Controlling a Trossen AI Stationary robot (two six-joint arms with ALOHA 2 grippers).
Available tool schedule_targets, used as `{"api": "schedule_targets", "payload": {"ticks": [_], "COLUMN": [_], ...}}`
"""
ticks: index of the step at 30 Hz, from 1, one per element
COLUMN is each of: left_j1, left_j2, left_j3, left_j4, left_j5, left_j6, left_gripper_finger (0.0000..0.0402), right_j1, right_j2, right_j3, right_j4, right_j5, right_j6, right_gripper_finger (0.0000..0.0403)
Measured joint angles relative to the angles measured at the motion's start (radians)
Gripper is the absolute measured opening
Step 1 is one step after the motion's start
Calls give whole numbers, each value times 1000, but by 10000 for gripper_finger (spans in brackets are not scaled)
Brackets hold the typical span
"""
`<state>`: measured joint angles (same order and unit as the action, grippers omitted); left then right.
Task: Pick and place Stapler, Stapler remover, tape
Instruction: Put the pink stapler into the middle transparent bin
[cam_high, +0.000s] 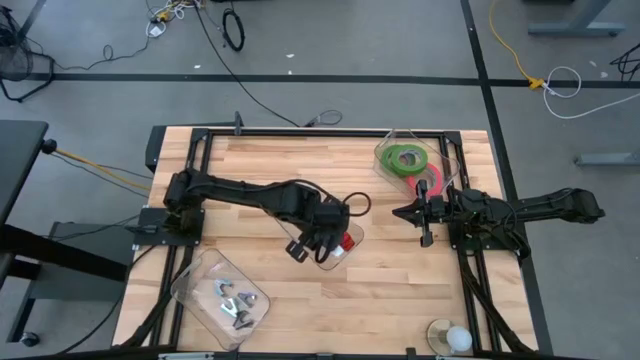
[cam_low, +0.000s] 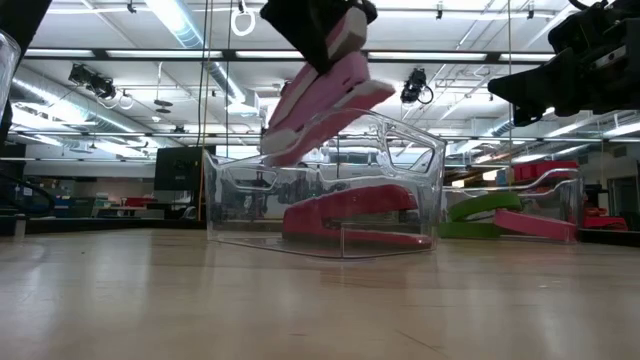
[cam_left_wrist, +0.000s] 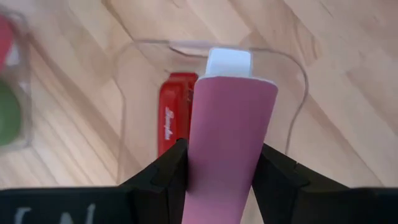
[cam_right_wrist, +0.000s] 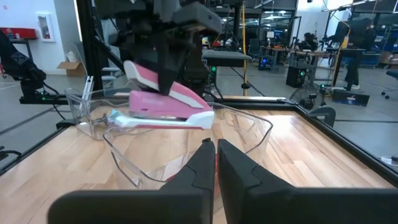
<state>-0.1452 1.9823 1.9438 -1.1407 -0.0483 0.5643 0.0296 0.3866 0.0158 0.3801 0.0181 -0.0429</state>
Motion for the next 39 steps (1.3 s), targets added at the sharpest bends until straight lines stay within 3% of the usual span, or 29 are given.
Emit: {"api": "schedule_targets", "payload": {"ticks": [19,26,39], "left_j1": [2,5,15], "left_j2": [-1,-1,-1], "left_j3": [-229,-316,-380], "left_j4": [145,179,259], "left_j5": [10,-34,-45], "left_j6": [10,50,51], "left_gripper_finger": [149,149,149], "right_j1": [0,0,0], "right_j2": [0,0,0], "right_j3": [0,0,0], "right_j4": [0,0,0], "right_j5": [0,0,0], "right_j6": [0,0,0], "right_gripper_finger": [22,22,22]}}
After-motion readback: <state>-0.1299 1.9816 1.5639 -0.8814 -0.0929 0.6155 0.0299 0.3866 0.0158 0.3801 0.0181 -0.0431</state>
